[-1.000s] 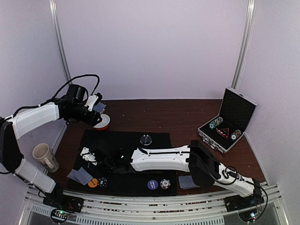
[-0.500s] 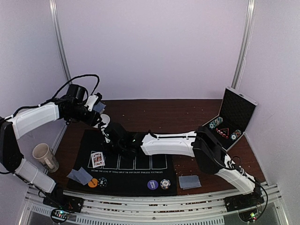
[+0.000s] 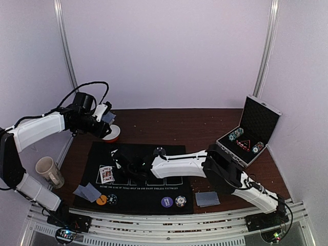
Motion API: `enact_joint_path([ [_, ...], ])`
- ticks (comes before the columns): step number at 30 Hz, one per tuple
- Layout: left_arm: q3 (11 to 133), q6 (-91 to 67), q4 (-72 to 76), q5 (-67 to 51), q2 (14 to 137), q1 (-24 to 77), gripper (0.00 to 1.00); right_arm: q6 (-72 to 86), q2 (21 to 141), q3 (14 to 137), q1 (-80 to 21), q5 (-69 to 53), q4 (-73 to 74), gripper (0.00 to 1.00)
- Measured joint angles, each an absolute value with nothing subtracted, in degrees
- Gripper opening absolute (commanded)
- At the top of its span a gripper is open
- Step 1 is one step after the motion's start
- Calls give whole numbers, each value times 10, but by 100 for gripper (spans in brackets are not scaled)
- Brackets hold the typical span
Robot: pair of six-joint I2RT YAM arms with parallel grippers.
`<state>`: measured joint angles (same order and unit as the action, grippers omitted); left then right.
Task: Distribute texas hold em gaming equipment
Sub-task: Adjust the poker card in the community card area.
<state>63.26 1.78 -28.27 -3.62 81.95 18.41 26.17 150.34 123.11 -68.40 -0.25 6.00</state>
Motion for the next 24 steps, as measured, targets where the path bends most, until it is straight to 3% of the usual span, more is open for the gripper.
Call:
enact_joint_path([
  [24,632,18,-283,-37,820,184,46,234,1513,1251,-699,-86,67,0],
])
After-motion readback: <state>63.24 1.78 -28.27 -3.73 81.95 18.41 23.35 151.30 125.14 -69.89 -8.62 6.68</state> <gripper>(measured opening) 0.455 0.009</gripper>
